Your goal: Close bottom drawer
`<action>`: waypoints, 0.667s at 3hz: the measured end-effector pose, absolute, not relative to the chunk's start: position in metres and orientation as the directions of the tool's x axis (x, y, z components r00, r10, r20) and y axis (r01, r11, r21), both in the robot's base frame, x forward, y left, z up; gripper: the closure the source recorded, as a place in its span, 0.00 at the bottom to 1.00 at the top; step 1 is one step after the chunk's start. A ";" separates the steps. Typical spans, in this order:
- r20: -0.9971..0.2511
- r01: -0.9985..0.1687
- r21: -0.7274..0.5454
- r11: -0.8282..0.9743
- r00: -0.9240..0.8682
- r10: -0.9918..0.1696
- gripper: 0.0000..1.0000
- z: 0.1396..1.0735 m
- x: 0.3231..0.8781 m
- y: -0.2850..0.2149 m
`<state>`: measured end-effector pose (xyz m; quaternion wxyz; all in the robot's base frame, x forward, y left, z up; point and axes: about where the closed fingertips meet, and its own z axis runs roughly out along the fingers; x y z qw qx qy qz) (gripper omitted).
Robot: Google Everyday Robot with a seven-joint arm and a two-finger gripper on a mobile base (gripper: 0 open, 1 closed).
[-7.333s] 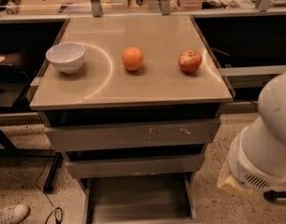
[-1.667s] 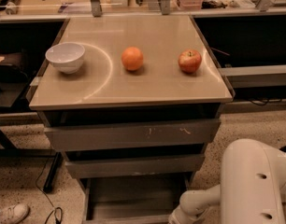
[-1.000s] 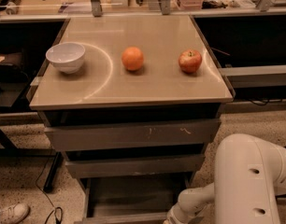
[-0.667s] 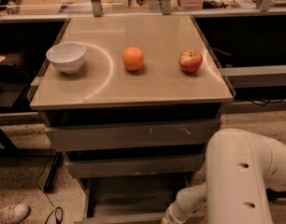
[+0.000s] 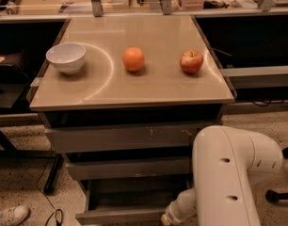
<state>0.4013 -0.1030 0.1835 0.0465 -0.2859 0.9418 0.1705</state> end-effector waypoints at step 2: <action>-0.192 -0.548 0.306 0.779 -0.837 -0.513 1.00 0.179 0.404 -0.100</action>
Offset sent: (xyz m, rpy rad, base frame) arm 0.0065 0.0050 -0.0124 0.0359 0.0148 -0.0217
